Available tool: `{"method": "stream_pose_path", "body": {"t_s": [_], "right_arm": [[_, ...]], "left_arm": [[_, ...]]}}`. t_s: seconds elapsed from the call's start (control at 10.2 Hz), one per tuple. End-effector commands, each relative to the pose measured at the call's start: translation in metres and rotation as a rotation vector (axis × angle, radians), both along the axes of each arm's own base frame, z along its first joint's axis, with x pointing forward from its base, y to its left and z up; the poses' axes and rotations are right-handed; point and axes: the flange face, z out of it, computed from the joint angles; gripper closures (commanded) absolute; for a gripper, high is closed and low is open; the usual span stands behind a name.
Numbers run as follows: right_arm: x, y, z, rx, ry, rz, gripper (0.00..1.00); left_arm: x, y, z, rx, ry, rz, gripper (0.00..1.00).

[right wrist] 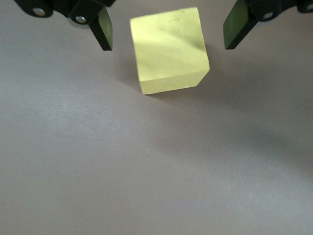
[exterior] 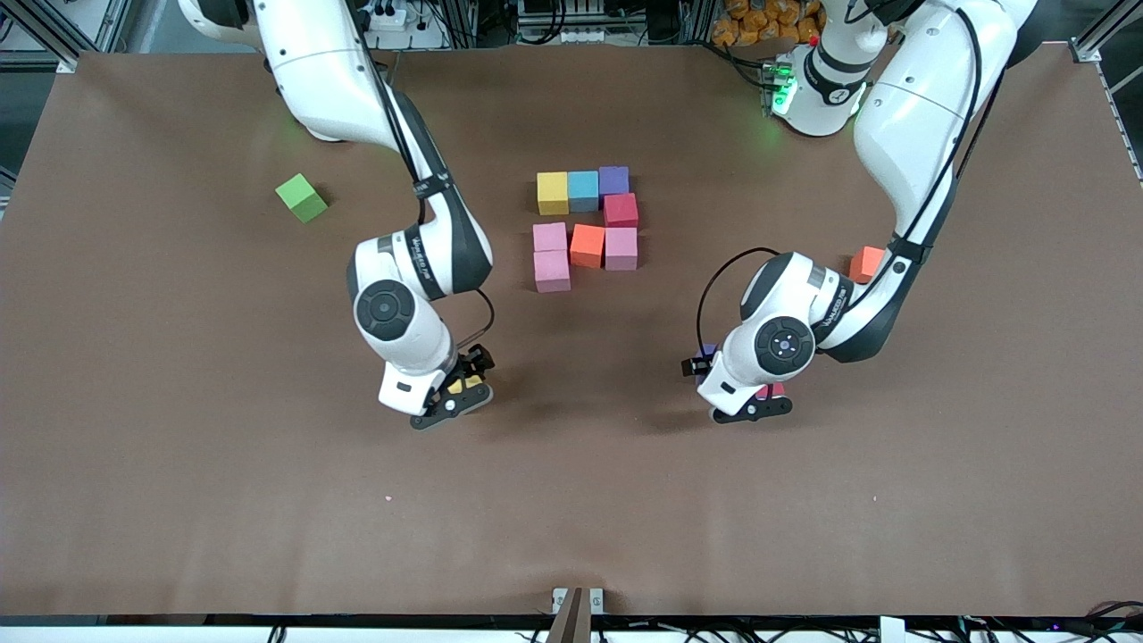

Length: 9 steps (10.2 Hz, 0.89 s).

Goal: Form number 2 with 11 blocks
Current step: 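Grasp the yellow cube with the right gripper while the left gripper grasps purple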

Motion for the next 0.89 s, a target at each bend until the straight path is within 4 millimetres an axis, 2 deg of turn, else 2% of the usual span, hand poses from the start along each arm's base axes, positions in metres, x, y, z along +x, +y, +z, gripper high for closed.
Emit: {"method": "stream_pose_path", "body": {"t_s": [0.0,0.1,0.2,0.3,0.39,0.59,0.69,0.79], "right_arm": [[-0.002,0.012,-0.019,0.006,-0.005,-0.023,0.00],[-0.002,0.009,-0.023,-0.001,-0.017,-0.013,0.00],[-0.002,0.009,-0.029,-0.006,-0.025,0.008,0.00],[-0.002,0.009,-0.030,-0.008,-0.028,0.018,0.00],[-0.002,0.009,-0.031,-0.011,-0.027,0.021,0.00],[-0.003,0.007,-0.034,-0.016,-0.022,0.030,0.00],[-0.005,0.005,-0.037,-0.020,-0.017,0.031,0.00],[-0.005,0.003,-0.039,-0.024,-0.023,0.041,0.00]], "left_arm": [[-0.001,-0.007,0.004,0.004,-0.019,-0.026,0.15],[0.000,-0.007,0.007,0.003,-0.024,-0.026,0.33],[-0.001,-0.011,0.008,-0.002,-0.022,-0.019,0.41],[-0.002,-0.013,0.008,-0.003,-0.022,-0.020,0.41],[-0.003,-0.014,0.008,-0.001,-0.022,-0.028,0.49],[-0.006,-0.019,0.014,0.001,-0.026,-0.033,0.73],[-0.008,-0.025,0.016,0.001,-0.030,-0.048,0.79],[-0.011,-0.036,0.022,0.000,-0.038,-0.057,0.80]]}}
